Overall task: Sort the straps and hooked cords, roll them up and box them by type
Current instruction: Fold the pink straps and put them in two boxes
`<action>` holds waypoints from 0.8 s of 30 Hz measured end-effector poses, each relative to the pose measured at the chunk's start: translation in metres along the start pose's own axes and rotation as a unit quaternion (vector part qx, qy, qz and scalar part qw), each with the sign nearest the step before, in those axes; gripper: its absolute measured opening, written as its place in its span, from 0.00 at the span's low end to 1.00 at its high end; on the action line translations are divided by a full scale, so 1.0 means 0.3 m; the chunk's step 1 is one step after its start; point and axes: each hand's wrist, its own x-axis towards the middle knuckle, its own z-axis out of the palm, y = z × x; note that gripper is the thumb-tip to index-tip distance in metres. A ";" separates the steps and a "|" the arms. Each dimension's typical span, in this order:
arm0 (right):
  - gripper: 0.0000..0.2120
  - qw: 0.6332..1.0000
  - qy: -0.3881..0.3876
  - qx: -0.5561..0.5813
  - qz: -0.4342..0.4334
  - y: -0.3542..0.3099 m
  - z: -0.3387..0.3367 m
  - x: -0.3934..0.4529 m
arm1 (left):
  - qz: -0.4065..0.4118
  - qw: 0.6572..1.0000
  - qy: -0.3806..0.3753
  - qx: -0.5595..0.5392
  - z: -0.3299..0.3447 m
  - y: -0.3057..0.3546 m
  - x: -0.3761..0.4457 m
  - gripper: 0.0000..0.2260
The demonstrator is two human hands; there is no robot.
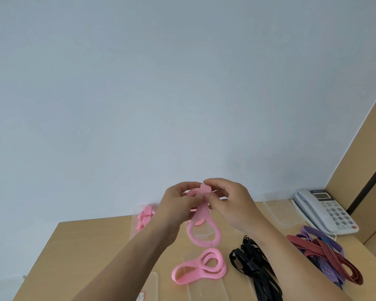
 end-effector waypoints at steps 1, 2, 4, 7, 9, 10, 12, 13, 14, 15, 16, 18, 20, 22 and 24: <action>0.06 1.000 -0.011 -0.006 -0.006 -0.005 0.001 -0.002 | -0.001 1.000 -0.003 0.004 -0.003 -0.001 -0.002 0.09; 0.05 1.000 -0.014 -0.009 -0.014 -0.010 0.003 -0.005 | -0.002 1.000 -0.005 0.007 -0.007 -0.003 -0.005 0.09; 0.05 1.000 -0.001 0.000 -0.018 -0.015 0.008 -0.009 | -0.006 1.000 -0.005 0.002 -0.014 -0.006 -0.011 0.09; 0.05 0.999 0.026 0.032 -0.018 -0.022 0.021 -0.013 | -0.017 1.000 -0.009 0.000 -0.025 0.002 -0.018 0.10; 0.09 0.998 0.037 0.042 -0.018 -0.026 0.030 -0.020 | -0.031 0.999 -0.014 -0.006 -0.032 0.009 -0.020 0.12; 0.11 0.998 0.040 0.041 -0.020 -0.029 0.036 -0.024 | -0.039 0.999 -0.014 -0.009 -0.037 0.012 -0.023 0.13; 0.12 0.998 0.049 0.027 -0.024 -0.034 0.047 -0.029 | -0.053 0.998 -0.014 -0.011 -0.045 0.015 -0.028 0.15; 0.12 0.998 0.055 0.021 -0.026 -0.037 0.054 -0.030 | -0.059 0.998 -0.014 -0.015 -0.049 0.014 -0.031 0.16; 0.11 0.998 0.060 0.019 -0.031 -0.039 0.060 -0.031 | -0.065 0.998 -0.015 -0.021 -0.054 0.014 -0.034 0.16; 0.11 0.997 0.064 0.022 -0.035 -0.042 0.067 -0.033 | -0.069 0.997 -0.017 -0.030 -0.061 0.013 -0.038 0.16; 0.10 0.997 0.066 0.027 -0.037 -0.044 0.072 -0.034 | -0.071 0.997 -0.020 -0.039 -0.068 0.014 -0.041 0.16; 0.10 0.997 0.065 0.036 -0.035 -0.049 0.083 -0.037 | -0.069 0.995 -0.029 -0.058 -0.086 0.014 -0.046 0.15; 0.11 0.997 0.059 0.041 -0.033 -0.053 0.095 -0.042 | -0.064 0.994 -0.034 -0.077 -0.103 0.015 -0.050 0.14; 0.11 0.997 0.053 0.046 -0.037 -0.064 0.110 -0.047 | -0.060 0.994 -0.038 -0.084 -0.123 0.014 -0.053 0.15; 0.09 0.997 0.040 0.047 -0.048 -0.075 0.118 -0.050 | -0.058 0.994 -0.042 -0.086 -0.143 0.011 -0.057 0.16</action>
